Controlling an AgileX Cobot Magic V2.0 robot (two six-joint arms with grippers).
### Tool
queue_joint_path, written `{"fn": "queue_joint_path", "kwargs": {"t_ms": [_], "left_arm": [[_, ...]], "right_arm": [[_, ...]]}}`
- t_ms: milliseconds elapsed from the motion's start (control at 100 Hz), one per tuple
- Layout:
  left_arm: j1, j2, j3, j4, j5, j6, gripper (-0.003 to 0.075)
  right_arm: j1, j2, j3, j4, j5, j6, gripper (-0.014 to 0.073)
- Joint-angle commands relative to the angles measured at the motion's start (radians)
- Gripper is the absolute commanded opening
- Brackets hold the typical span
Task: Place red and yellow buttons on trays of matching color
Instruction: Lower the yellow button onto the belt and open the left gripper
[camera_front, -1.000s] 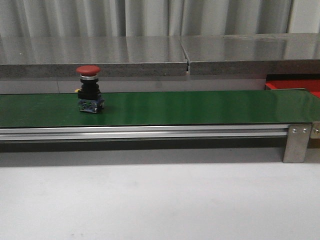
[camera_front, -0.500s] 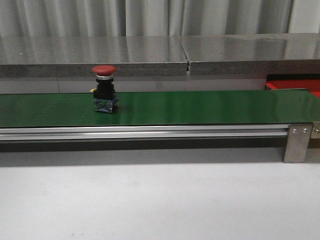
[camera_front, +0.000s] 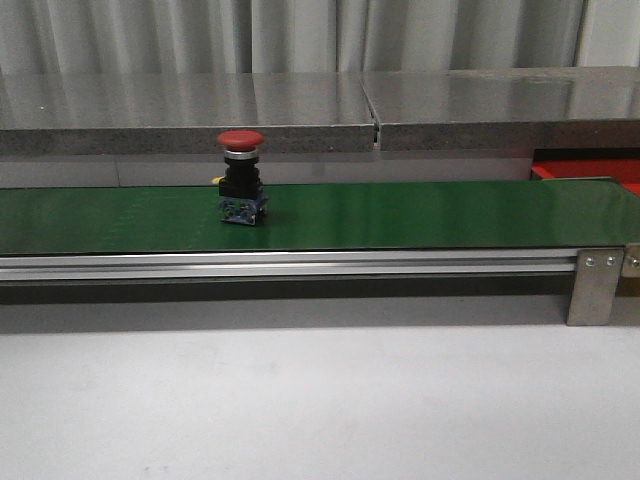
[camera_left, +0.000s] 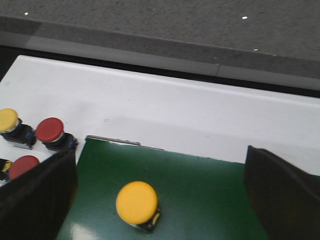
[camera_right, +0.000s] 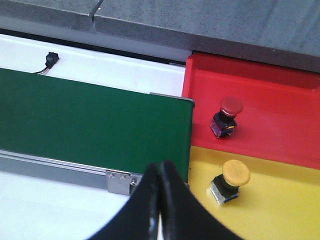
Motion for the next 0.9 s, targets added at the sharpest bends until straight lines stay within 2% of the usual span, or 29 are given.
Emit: {"fn": "queue_joint_path", "kwargs": {"t_ms": [0, 280, 490, 630, 850, 890], "left_arm": [[-0.049, -0.126, 0.053, -0.024, -0.102, 0.002, 0.0627], [-0.144, -0.436, 0.347, -0.043, -0.149, 0.002, 0.0556], [-0.146, -0.672, 0.549, -0.043, -0.145, 0.002, 0.044], [-0.146, -0.832, 0.651, -0.051, -0.114, 0.002, 0.0301], [-0.146, -1.008, 0.738, -0.051, -0.067, 0.002, -0.0001], [-0.146, -1.022, 0.743, -0.051, -0.064, 0.002, -0.0018]], "right_arm": [[0.0, -0.004, -0.026, 0.012, -0.065, -0.009, -0.0068], [0.0, -0.004, -0.026, 0.012, -0.07, -0.009, -0.0068], [0.0, -0.004, -0.026, 0.012, -0.07, -0.009, -0.0068], [0.0, -0.004, -0.026, 0.012, -0.072, -0.009, -0.0068], [0.0, -0.004, -0.026, 0.012, -0.099, -0.009, -0.0068], [0.0, -0.004, -0.023, 0.012, -0.099, -0.009, -0.0068]]}}
